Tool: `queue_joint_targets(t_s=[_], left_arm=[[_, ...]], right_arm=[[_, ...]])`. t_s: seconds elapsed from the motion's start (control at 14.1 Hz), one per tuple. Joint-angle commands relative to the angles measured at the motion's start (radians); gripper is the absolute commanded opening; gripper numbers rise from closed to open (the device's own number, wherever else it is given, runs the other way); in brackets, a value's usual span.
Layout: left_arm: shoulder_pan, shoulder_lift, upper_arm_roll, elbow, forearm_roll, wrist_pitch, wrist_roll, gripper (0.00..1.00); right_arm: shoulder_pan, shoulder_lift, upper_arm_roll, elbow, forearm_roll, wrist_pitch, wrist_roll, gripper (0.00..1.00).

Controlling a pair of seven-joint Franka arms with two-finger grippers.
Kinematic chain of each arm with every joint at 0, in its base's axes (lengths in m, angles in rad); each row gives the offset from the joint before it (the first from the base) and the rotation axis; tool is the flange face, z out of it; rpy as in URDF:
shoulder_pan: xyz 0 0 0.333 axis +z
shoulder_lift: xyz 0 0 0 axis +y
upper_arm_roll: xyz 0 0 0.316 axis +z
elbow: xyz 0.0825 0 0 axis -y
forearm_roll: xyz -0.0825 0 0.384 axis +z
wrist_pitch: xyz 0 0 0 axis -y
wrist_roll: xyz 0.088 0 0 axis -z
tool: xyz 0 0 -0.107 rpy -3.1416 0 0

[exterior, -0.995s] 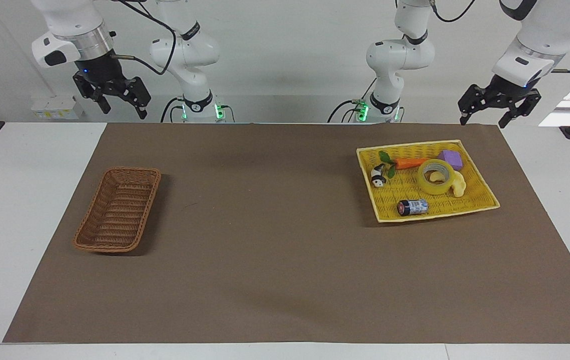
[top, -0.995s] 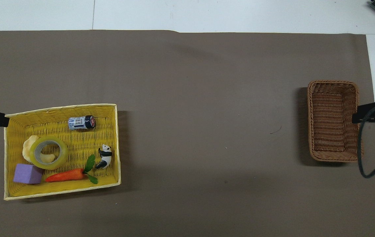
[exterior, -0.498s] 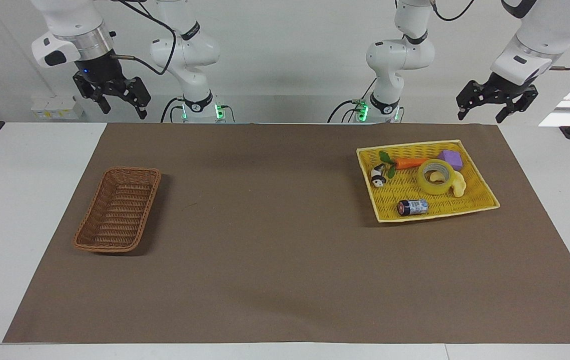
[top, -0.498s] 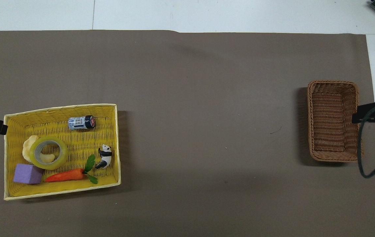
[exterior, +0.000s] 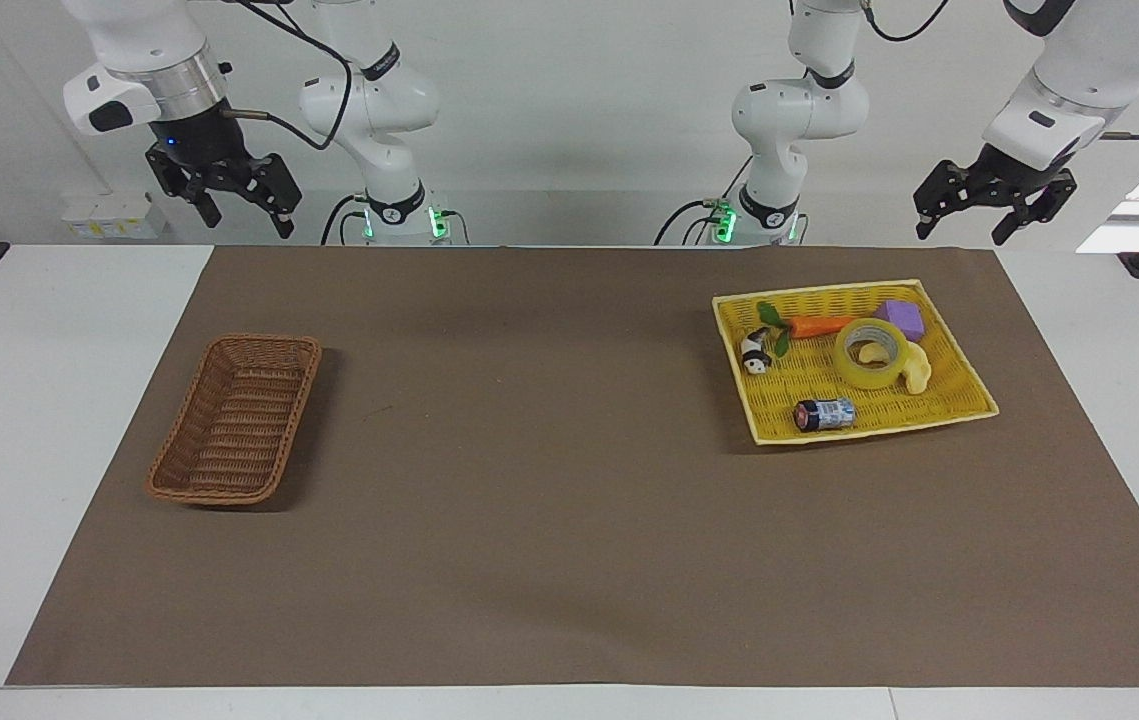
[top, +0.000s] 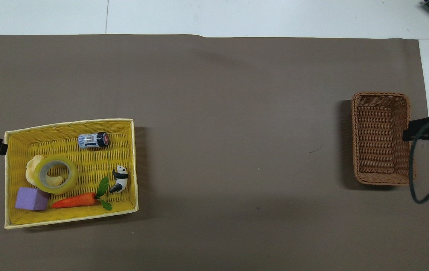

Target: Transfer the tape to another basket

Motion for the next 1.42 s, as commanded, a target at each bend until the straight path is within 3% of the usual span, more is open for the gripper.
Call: queue_joint_targets(t_s=[0.0,0.57,0.85,1.14,1.35], left_arm=[[0.017,-0.031,-0.007,-0.03,0.014,-0.009,0.007,1.0],[0.069,-0.059,-0.007,-0.114,0.014,0.028,0.016,1.0],[0.107,-0.059,-0.007,-0.25,0.014,0.17,0.023,1.0],[0.144,-0.056,-0.007,-0.447,0.014,0.397,0.024,1.0],[0.146,-0.05,-0.007,-0.554,0.014,0.473,0.027,1.0]], right_arm=[[-0.012,0.006,0.003,0.013,0.021,-0.011,-0.027,1.0],[-0.012,0.006,0.003,0.013,0.021,-0.011,-0.027,1.0],[-0.012,0.008,0.003,0.012,0.021,-0.011,-0.027,1.0],[-0.012,0.006,0.003,0.013,0.021,-0.011,-0.027,1.0],[-0.012,0.006,0.003,0.013,0.021,-0.013,-0.027,1.0]])
